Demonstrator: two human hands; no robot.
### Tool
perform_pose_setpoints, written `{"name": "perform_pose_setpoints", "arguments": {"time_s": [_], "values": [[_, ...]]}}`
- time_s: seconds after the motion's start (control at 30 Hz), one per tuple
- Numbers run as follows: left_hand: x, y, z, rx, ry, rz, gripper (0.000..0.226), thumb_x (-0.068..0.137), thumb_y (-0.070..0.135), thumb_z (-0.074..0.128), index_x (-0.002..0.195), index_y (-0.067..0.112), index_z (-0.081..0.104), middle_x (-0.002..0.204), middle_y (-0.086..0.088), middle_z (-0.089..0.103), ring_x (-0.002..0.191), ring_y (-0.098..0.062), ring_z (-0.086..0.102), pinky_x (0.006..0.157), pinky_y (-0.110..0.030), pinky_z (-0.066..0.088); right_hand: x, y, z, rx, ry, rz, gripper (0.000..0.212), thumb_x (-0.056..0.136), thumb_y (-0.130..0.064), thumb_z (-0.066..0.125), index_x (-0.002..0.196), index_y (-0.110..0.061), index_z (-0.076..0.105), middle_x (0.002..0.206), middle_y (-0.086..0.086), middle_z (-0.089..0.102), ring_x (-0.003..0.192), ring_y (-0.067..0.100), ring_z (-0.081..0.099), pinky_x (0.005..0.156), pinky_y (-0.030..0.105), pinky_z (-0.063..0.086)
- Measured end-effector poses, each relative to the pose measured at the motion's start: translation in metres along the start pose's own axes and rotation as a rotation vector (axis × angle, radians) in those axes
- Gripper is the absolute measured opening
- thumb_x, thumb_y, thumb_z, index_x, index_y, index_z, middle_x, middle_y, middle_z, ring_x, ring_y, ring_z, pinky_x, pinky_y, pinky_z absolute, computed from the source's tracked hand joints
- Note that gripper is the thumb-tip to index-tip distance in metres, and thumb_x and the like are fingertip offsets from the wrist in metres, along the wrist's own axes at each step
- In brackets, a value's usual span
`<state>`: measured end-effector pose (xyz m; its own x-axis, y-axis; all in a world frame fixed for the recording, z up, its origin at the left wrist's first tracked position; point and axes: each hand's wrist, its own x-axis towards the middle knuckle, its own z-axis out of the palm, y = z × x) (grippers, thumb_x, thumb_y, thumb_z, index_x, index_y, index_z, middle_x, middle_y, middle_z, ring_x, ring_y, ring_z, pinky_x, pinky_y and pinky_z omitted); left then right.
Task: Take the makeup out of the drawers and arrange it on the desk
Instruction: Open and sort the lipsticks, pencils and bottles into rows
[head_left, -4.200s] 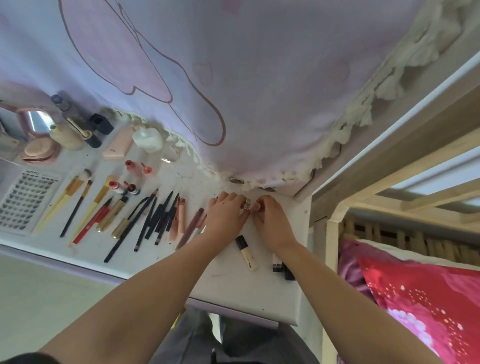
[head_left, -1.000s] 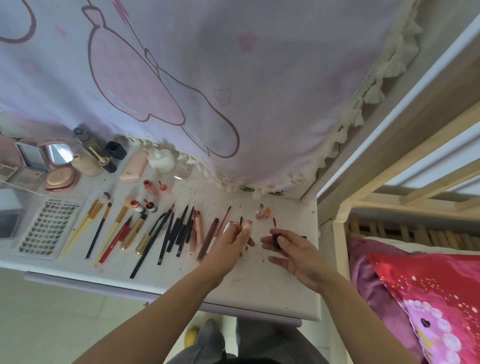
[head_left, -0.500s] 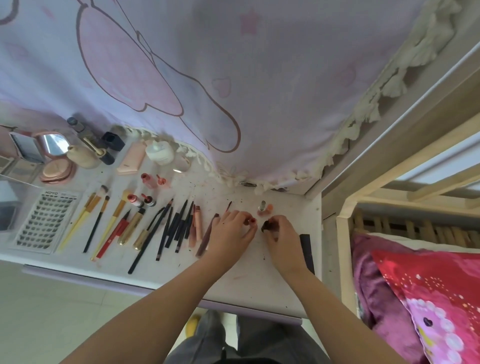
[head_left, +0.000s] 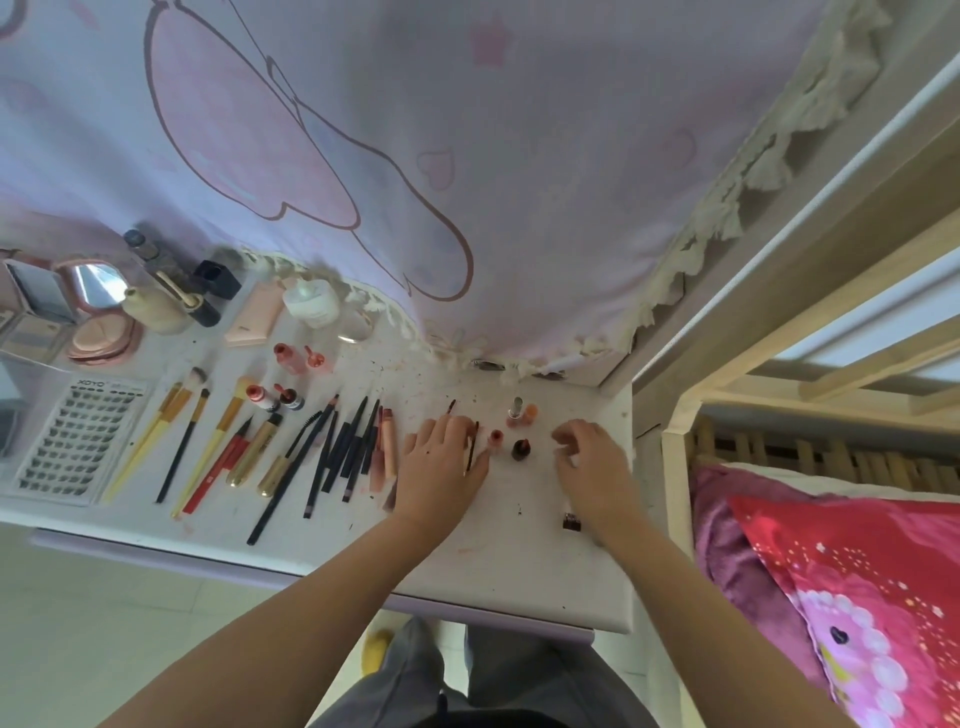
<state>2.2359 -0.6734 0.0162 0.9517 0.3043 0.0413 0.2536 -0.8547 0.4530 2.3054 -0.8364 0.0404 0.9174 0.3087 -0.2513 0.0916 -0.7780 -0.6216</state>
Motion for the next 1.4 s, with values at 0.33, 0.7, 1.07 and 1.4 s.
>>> {"name": "perform_pose_setpoints", "arguments": {"time_s": [0.33, 0.7, 1.07, 1.4], "values": [[-0.028, 0.080, 0.035, 0.189, -0.464, 0.102, 0.037, 0.098, 0.042, 0.031, 0.119, 0.015, 0.046, 0.119, -0.005, 0.055, 0.109, -0.023, 0.050, 0.093, -0.034, 0.035, 0.003, -0.001, -0.011, -0.412, -0.258, 0.184, 0.017, 0.096, -0.014, 0.043, 0.102, -0.003, 0.054, 0.091, 0.011, 0.057, 0.075, 0.019, 0.048, 0.064, 0.026, 0.038], [-0.034, 0.034, 0.006, 0.267, -0.435, 0.220, 0.034, 0.102, 0.033, 0.027, 0.120, 0.013, 0.046, 0.121, -0.005, 0.053, 0.112, -0.023, 0.047, 0.093, -0.032, 0.033, -0.009, -0.016, -0.003, -0.037, -0.410, 0.349, 0.044, 0.097, -0.043, 0.039, 0.085, -0.007, 0.061, 0.064, 0.003, 0.053, 0.052, 0.015, 0.045, 0.052, 0.025, 0.037], [-0.034, 0.028, -0.060, -0.201, -0.625, 0.088, 0.022, 0.102, 0.028, 0.034, 0.102, 0.014, 0.051, 0.086, 0.000, 0.054, 0.070, -0.012, 0.048, 0.061, -0.022, 0.037, -0.050, -0.038, -0.019, 0.373, -0.353, 0.079, 0.019, 0.098, -0.027, 0.047, 0.088, -0.012, 0.052, 0.067, 0.001, 0.047, 0.054, 0.009, 0.038, 0.047, 0.019, 0.033], [-0.041, 0.026, -0.096, -0.179, -0.582, 0.144, 0.026, 0.101, 0.032, 0.037, 0.113, 0.016, 0.054, 0.093, -0.003, 0.059, 0.086, -0.015, 0.053, 0.058, -0.015, 0.023, -0.059, -0.061, -0.040, 0.064, -0.438, 0.063, 0.032, 0.100, -0.039, 0.038, 0.087, -0.017, 0.057, 0.067, -0.004, 0.055, 0.054, 0.008, 0.043, 0.053, 0.021, 0.037]]}}
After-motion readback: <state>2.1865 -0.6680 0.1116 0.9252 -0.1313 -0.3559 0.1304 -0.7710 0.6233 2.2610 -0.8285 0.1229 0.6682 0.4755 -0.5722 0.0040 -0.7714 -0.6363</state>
